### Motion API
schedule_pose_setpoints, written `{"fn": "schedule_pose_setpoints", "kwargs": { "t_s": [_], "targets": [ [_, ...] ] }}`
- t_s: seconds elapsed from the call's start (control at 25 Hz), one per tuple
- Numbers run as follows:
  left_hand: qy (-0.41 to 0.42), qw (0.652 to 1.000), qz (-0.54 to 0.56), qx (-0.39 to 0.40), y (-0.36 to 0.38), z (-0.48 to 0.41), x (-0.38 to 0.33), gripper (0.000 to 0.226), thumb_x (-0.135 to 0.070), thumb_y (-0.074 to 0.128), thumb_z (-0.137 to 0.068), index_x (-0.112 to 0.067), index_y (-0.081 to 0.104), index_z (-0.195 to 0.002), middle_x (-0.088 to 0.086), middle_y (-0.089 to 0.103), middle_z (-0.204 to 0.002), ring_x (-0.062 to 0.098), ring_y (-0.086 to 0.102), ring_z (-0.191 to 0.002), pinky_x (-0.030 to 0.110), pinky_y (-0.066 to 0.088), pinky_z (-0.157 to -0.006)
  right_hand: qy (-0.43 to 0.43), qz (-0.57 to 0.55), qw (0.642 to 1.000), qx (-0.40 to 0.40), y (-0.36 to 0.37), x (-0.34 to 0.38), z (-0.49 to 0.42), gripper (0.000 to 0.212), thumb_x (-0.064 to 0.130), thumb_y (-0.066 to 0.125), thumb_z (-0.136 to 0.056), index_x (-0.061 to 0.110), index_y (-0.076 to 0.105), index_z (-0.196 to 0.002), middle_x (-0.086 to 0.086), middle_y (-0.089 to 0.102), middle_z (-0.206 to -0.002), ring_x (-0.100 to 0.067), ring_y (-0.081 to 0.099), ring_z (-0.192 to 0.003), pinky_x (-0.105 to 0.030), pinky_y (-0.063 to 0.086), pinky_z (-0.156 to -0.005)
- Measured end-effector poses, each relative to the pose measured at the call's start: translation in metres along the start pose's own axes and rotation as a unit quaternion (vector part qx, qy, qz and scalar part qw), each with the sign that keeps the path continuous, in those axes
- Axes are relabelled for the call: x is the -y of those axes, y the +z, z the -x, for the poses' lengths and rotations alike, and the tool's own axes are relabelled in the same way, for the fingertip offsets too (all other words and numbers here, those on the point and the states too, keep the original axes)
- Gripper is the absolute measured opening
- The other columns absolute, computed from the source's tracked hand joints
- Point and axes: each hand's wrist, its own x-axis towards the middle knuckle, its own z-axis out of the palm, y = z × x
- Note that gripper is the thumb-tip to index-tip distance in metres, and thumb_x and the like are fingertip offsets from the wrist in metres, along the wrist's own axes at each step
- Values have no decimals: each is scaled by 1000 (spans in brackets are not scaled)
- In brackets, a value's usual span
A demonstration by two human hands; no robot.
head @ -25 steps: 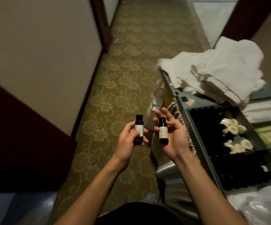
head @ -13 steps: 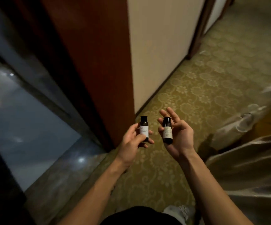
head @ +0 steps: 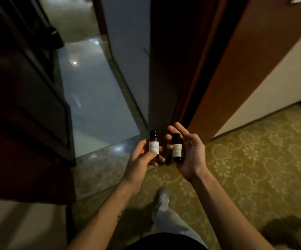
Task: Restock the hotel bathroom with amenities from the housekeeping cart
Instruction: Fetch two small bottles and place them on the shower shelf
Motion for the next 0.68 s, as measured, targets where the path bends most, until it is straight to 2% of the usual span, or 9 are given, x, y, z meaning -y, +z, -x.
{"fn": "schedule_pose_setpoints", "kwargs": {
  "t_s": [0.16,0.24,0.36,0.52,0.68],
  "targets": [
    [2,997,6,-71,-49,-52,-21,33,-17,59,-91,-20,62,-124,8,75,-106,28,70,-84,37,49,-73,56,26,998,27,42,-26,-79,41,18,38,-95,10,63,-127,-10,73,-115,-20,65,-85,-29,45,-71],
    [8,995,3,-96,-71,-87,-35,29,-11,56,-97,-20,62,-124,11,74,-109,26,70,-84,37,48,-74,75,23,995,56,69,-34,-124,42,14,38,-94,9,62,-128,-10,73,-113,-21,66,-86,-29,46,-70],
    [19,987,6,-159,-107,-144,-66,34,-14,57,-95,-20,60,-128,16,72,-112,26,72,-84,37,48,-73,121,58,986,101,124,-43,-198,44,8,34,-92,9,61,-126,-9,72,-113,-21,66,-88,-27,50,-67],
    [30,977,7,-209,-148,-201,-101,35,-10,53,-100,-22,57,-133,13,71,-114,29,72,-88,37,49,-75,143,103,973,152,191,-48,-267,48,3,31,-89,10,61,-126,-9,72,-117,-21,66,-91,-27,52,-69],
    [43,972,20,-230,-180,-253,-133,33,-12,53,-101,-21,56,-133,11,71,-114,28,72,-91,41,52,-79,145,145,960,188,241,-53,-331,46,7,31,-95,14,58,-133,-9,70,-125,-22,65,-100,-30,51,-78]
  ]
}}
